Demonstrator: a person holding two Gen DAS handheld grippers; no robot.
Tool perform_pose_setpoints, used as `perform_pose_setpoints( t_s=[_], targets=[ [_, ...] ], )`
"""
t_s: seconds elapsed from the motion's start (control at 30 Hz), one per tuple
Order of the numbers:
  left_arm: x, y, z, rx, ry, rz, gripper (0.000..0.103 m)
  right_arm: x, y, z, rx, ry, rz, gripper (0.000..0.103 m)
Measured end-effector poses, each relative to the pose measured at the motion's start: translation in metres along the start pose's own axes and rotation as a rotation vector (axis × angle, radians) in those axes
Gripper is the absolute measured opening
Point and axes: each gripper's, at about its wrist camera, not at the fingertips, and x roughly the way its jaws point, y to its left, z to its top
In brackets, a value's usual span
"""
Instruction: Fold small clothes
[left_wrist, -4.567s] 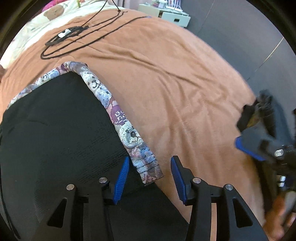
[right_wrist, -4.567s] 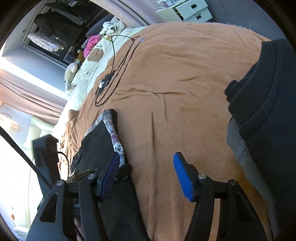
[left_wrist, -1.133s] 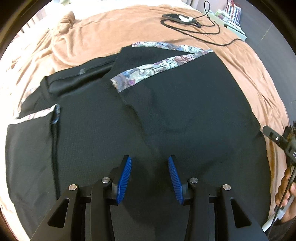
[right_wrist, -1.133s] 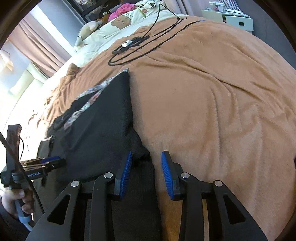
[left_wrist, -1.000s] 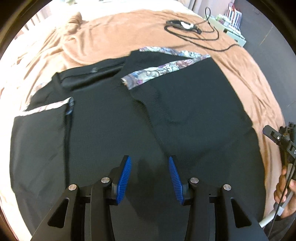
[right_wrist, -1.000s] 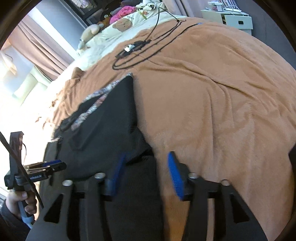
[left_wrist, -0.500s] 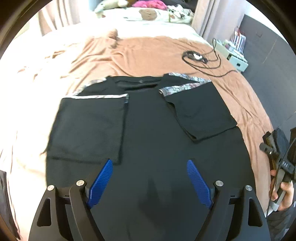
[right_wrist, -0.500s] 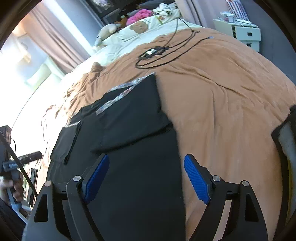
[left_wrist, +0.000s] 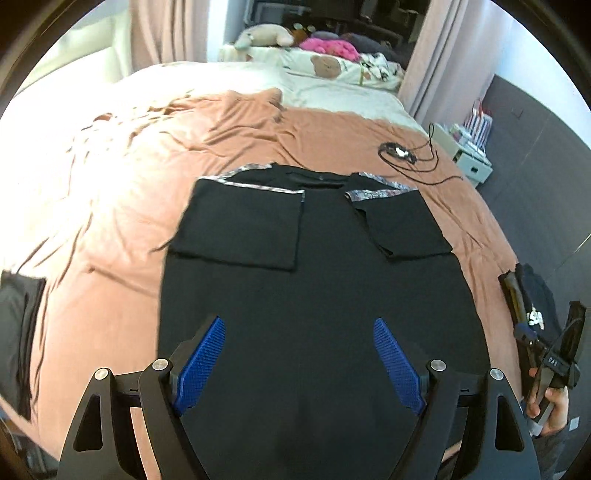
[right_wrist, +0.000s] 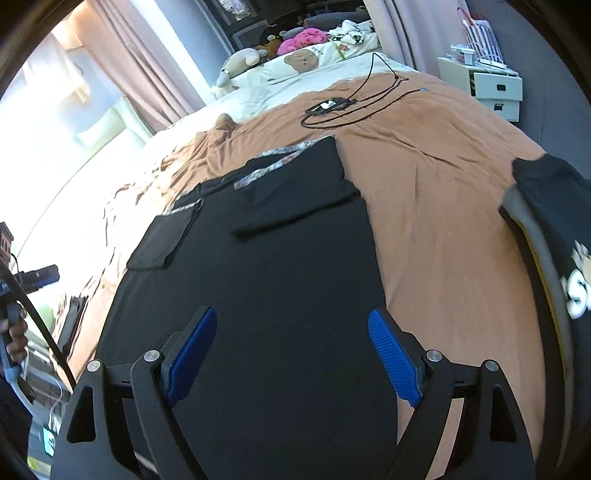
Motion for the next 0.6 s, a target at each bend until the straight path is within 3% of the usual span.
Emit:
perform_pose_setpoints(
  t_s=[0.1, 0.23, 0.6],
  targets=[
    [-0.027, 0.015, -0.022, -0.028, -0.023, 0.001, 0.084, -0.022, 0.008, -0.014, -0.029, -0.001, -0.012, 0.089],
    [-0.057, 0.031, -0.054, -0.062, -0.057, 0.010, 0.084, -0.057, 0.022, -0.031, -0.050, -0.030, -0.019, 0.103],
    [-0.100, 0.085, -0.137, -0.154, -0.108, 0.010, 0.086, -0.113, 0.022, -0.082, -0.050, -0.056, 0.001, 0.103]
  ],
)
